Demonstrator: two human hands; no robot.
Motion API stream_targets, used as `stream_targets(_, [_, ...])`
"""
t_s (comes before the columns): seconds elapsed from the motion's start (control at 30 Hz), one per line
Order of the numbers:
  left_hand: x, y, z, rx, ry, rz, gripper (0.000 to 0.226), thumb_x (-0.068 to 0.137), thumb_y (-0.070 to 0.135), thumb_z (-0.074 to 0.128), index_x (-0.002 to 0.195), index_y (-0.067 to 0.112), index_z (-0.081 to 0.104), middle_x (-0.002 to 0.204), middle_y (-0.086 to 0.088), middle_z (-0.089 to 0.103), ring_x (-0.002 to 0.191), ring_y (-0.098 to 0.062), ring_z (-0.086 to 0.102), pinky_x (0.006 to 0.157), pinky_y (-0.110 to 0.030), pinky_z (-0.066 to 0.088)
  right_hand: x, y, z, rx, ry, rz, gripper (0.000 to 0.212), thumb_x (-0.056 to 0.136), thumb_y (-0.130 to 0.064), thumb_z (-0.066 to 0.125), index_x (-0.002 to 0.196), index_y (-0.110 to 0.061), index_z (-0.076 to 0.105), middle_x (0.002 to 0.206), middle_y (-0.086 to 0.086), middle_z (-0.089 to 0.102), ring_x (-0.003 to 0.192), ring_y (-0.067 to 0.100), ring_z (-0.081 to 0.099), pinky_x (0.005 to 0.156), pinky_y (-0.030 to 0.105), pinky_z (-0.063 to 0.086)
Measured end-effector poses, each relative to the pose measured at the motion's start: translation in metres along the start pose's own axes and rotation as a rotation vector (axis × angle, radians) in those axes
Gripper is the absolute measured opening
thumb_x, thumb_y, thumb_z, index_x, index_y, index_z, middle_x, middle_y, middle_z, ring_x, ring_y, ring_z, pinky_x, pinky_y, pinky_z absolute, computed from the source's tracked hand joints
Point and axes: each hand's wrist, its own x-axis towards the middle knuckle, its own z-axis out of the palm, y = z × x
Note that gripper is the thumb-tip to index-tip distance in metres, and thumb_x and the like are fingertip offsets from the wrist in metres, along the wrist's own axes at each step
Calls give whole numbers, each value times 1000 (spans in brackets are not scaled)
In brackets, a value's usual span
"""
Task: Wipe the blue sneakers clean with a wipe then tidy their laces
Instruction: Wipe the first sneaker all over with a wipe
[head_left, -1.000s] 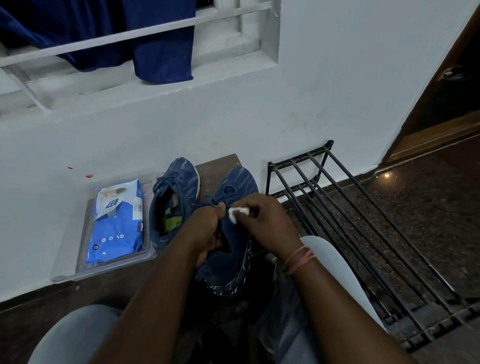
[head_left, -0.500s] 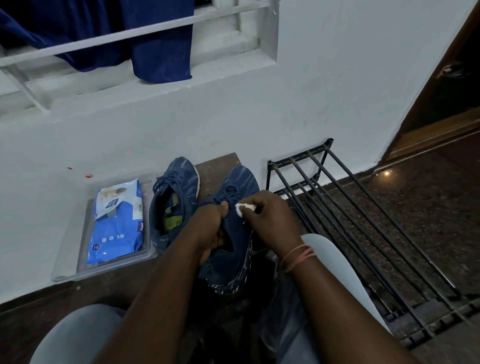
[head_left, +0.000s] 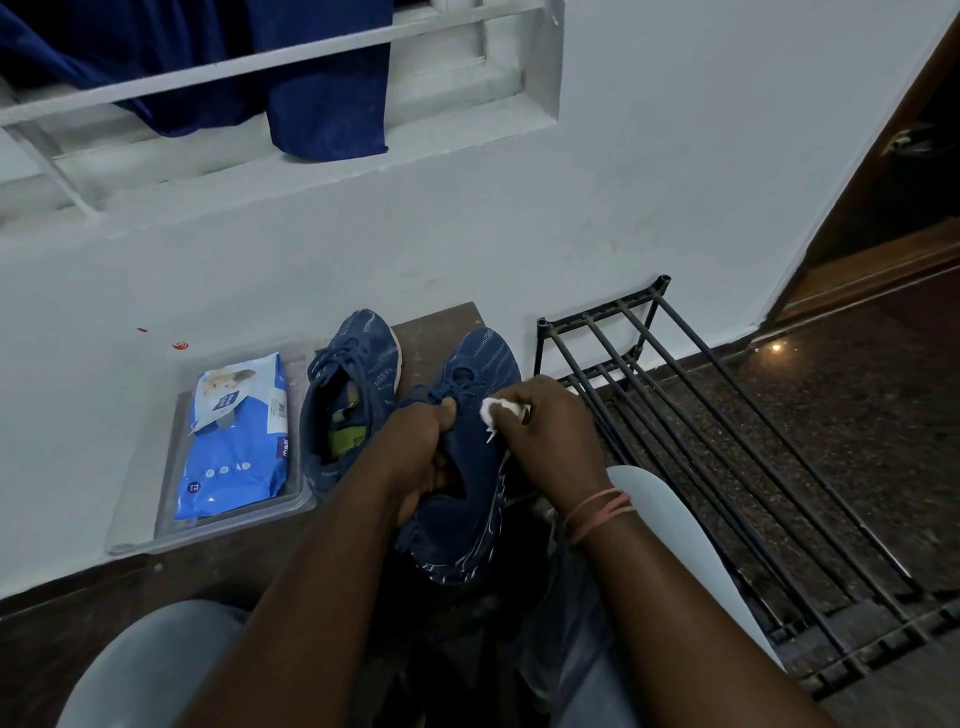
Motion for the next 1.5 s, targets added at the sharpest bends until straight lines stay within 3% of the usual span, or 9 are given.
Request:
stream_targets(0.17, [0, 2, 3, -3, 17, -16, 36, 110, 26, 45, 123, -1, 63, 115, -25, 72, 111, -42, 68, 91, -52, 59, -6, -7, -12, 222, -266, -59, 2, 85, -22, 79, 85, -24, 81, 83, -11, 70, 75, 0, 63, 68, 16, 48])
stream_targets(0.33, [2, 1, 9, 26, 26, 0, 35, 109, 26, 46, 125, 1, 64, 113, -24, 73, 107, -40, 70, 88, -49, 60, 3, 10, -4, 90, 43, 150, 7, 85, -23, 73, 85, -23, 80, 84, -12, 74, 78, -2, 67, 75, 27, 58])
stream_targets(0.47, [4, 3, 8, 86, 57, -8, 41, 109, 27, 46, 132, -5, 58, 112, -36, 66, 107, -38, 67, 99, -60, 53, -4, 0, -11, 254, -257, 64, 3, 84, -20, 79, 81, -21, 80, 80, -10, 75, 73, -3, 67, 66, 15, 51])
stream_targets(0.63, [2, 2, 12, 48, 47, -30, 36, 109, 26, 46, 130, 2, 61, 117, -23, 72, 112, -41, 68, 97, -56, 56, 3, 16, -1, 78, 9, 193, 7, 83, -26, 75, 82, -21, 79, 78, -10, 74, 73, 2, 67, 71, 28, 57])
stream_targets(0.8, [-4, 16, 18, 127, 64, -53, 40, 106, 35, 52, 131, 4, 60, 112, -18, 73, 105, -36, 71, 95, -54, 58, 4, 21, -4, 354, 116, 360, 9, 82, -27, 78, 76, -20, 77, 76, -10, 75, 75, 6, 71, 71, 25, 56])
stream_targets(0.93, [-27, 35, 15, 848, 422, 316, 48, 98, 56, 49, 86, 14, 68, 81, -8, 73, 76, -29, 72, 76, -41, 60, 7, 24, -7, 438, 177, 430, 5, 83, -24, 78, 79, -20, 77, 77, -11, 76, 78, 5, 71, 73, 25, 56])
stream_targets(1.03, [-25, 51, 28, 940, 600, 558, 39, 98, 49, 51, 93, 15, 68, 88, -4, 70, 84, -27, 66, 72, -34, 48, 6, 20, -6, 478, 177, 448, 5, 82, -18, 76, 78, -21, 76, 78, -9, 76, 79, 6, 71, 70, 22, 53])
stream_targets(1.23, [34, 27, 34, 1023, 299, 250, 78, 72, 68, 74, 128, 17, 56, 124, -6, 64, 105, -28, 64, 79, -34, 46, 10, 18, -8, 394, 123, 370, 15, 84, -9, 73, 81, -23, 77, 80, -10, 74, 77, -1, 68, 70, 15, 52])
stream_targets(1.5, [48, 12, 19, 1048, 383, 363, 44, 88, 42, 67, 122, 16, 59, 113, -9, 68, 90, -28, 61, 75, -31, 39, 28, 11, -1, 122, -17, 199, 16, 88, -19, 73, 102, -17, 81, 104, -4, 74, 88, 4, 66, 77, 12, 45])
